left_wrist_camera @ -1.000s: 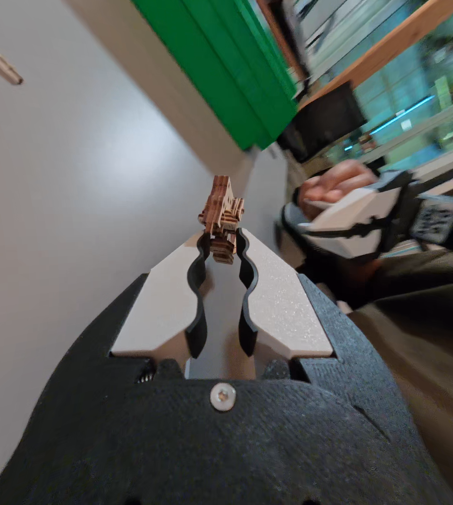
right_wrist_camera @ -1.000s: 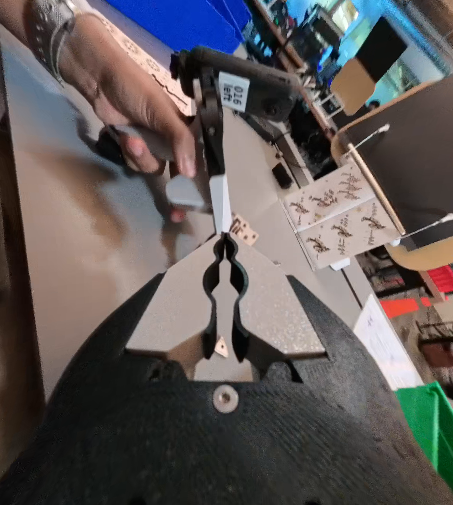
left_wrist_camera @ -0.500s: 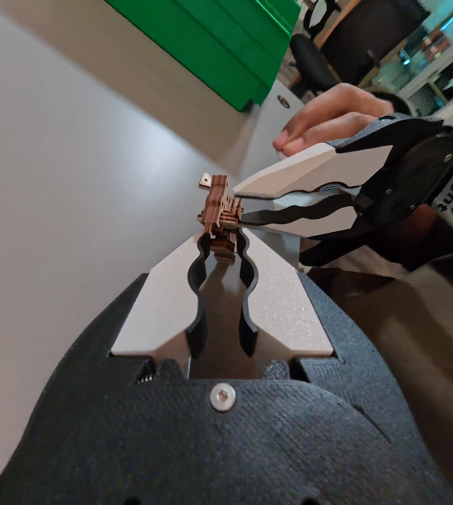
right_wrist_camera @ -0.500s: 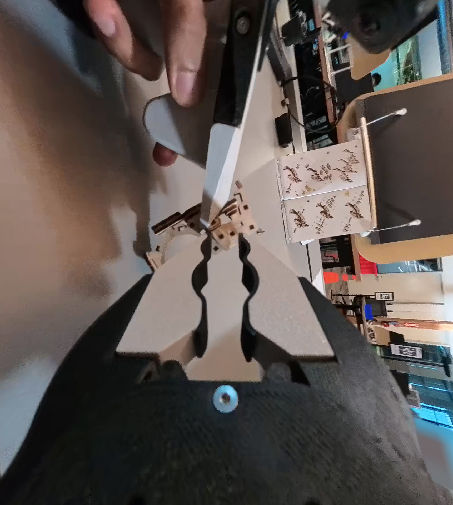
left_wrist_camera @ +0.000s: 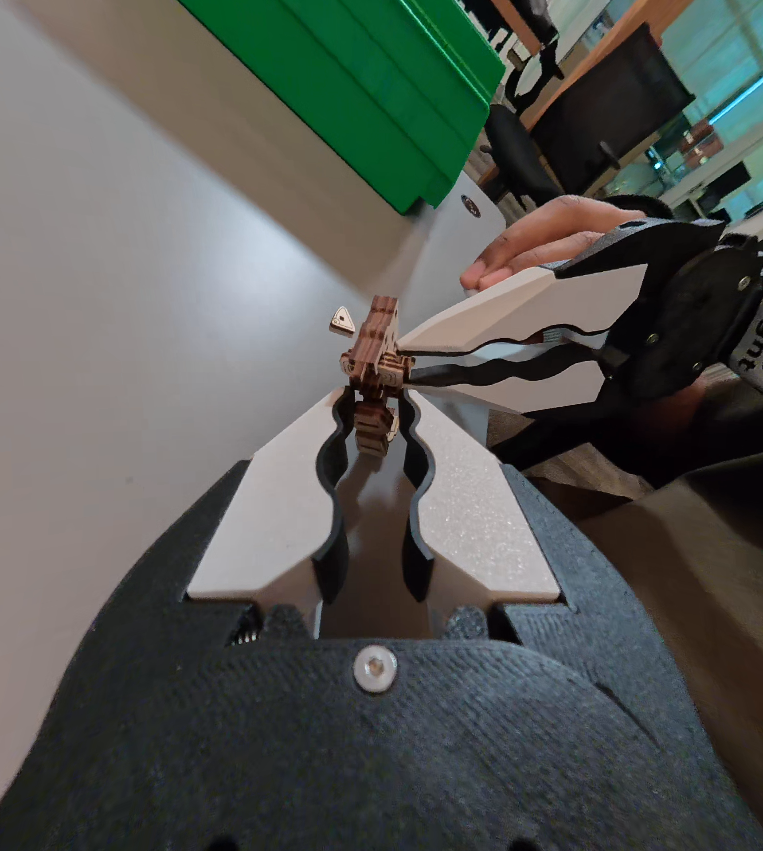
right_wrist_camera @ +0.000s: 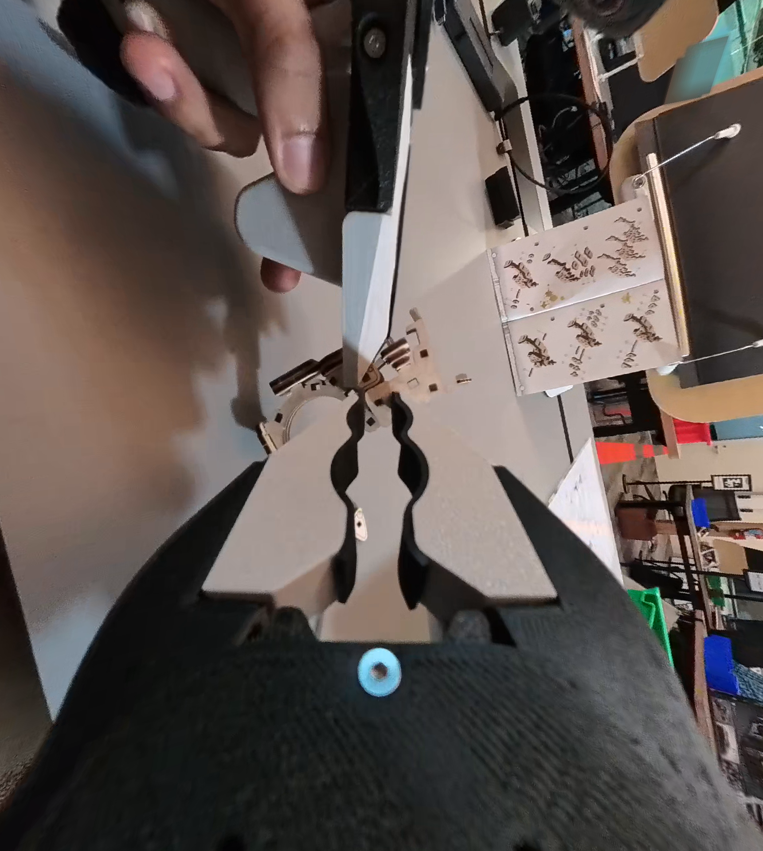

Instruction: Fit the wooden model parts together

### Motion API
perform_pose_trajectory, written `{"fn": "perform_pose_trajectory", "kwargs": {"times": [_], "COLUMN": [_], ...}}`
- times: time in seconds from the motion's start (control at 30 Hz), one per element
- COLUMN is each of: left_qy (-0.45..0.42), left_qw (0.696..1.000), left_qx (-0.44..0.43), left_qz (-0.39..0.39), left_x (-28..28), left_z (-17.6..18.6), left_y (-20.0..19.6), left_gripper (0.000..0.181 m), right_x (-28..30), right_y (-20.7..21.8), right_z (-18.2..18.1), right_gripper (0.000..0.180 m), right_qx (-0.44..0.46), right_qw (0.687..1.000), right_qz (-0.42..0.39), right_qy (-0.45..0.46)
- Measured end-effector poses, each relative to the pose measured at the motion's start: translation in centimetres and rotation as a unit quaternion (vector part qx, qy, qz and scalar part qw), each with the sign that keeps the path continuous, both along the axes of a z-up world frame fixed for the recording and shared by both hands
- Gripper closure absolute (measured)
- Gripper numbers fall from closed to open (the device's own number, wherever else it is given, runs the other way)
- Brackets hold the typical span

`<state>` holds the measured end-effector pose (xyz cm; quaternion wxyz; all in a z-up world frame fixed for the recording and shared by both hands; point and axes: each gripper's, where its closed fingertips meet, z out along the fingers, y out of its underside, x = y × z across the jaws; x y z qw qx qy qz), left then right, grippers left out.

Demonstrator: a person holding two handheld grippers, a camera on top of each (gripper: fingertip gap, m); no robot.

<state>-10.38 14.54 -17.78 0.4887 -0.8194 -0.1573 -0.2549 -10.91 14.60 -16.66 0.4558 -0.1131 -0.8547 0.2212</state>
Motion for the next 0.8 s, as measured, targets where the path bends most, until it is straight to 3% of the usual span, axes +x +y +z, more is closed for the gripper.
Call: {"fn": "perform_pose_trajectory", "kwargs": {"times": [0.2,0.4,0.57,0.7,0.8], "left_qy": [-0.026,-0.017,-0.043,-0.053,-0.066], "left_qw": [1.000,1.000,0.999,0.998,0.997], "left_qx": [-0.004,0.007,0.014,0.013,0.019], "left_qz": [0.006,0.019,0.028,0.035,0.035], "left_x": [-0.2,-0.4,-0.7,-1.0,-0.9], "left_z": [-0.3,0.0,0.2,0.0,0.2], "left_y": [0.1,0.3,0.5,0.5,0.5], "left_gripper": [0.164,0.164,0.164,0.163,0.163], "right_x": [-0.1,-0.2,-0.4,-0.7,-0.6], "right_y": [0.0,0.3,0.4,0.4,0.4], "right_z": [-0.2,0.0,0.1,-0.1,0.1], "right_gripper": [0.171,0.171,0.171,0.171,0.171], "right_qx": [0.116,-0.010,-0.008,0.104,0.042], "right_qw": [0.991,1.000,1.000,0.993,0.998], "right_qz": [0.021,-0.011,-0.018,-0.005,-0.011], "right_qy": [0.058,-0.002,0.003,0.059,0.036]}}
